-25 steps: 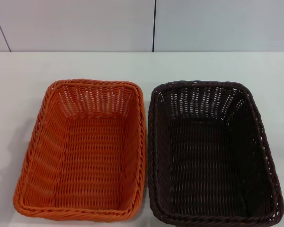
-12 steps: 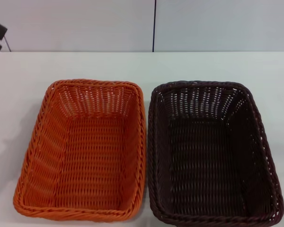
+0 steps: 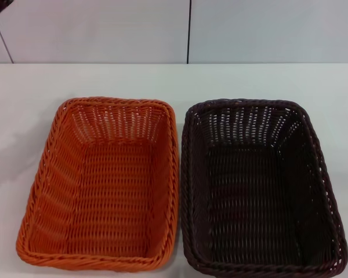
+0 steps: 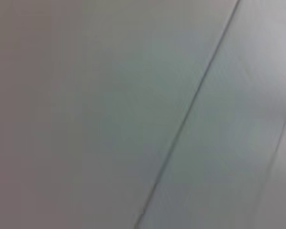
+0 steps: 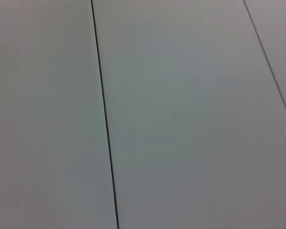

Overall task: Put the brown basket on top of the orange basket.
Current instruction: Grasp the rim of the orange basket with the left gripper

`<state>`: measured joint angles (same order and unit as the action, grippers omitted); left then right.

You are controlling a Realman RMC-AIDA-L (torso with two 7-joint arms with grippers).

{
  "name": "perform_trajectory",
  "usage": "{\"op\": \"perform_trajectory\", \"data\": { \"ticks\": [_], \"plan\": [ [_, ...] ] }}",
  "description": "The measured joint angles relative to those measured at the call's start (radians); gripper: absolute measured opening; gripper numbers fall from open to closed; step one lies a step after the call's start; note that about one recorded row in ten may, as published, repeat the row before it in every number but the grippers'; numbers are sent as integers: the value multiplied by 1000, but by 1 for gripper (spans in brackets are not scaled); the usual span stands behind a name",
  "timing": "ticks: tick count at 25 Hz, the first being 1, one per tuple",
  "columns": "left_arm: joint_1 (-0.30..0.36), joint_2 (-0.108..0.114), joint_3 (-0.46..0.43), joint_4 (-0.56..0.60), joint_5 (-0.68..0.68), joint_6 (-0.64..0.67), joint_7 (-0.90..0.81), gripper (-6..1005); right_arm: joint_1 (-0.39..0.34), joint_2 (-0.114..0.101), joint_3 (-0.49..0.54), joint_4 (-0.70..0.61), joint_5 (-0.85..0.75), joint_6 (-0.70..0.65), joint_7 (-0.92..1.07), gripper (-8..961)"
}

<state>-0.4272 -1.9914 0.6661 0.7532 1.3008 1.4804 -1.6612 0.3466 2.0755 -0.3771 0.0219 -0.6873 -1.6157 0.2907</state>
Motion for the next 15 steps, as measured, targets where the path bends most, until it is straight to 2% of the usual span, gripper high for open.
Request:
{"op": "perform_trajectory", "data": {
  "ticks": [1, 2, 5, 7, 11, 15],
  "plan": [
    [0, 0, 0, 0, 0, 0, 0, 798, 0, 0, 3, -4, 0, 2, 0, 468],
    [0, 12, 19, 34, 23, -8, -50, 798, 0, 0, 5, -8, 1, 2, 0, 468],
    [-4, 40, 37, 155, 172, -19, -247, 799, -4, 0, 8, -24, 3, 2, 0, 468],
    [-8, 47, 37, 248, 308, -14, -376, 799, -5, 0, 8, -31, 2, 4, 1, 468],
    [-11, 47, 39, 412, 538, 27, -557, 799, 4, 0, 8, -34, 5, 15, 1, 468],
    [-24, 39, 42, 466, 640, 98, -610, 798, 17, 0, 14, -35, 12, 30, 1, 468]
  ]
}}
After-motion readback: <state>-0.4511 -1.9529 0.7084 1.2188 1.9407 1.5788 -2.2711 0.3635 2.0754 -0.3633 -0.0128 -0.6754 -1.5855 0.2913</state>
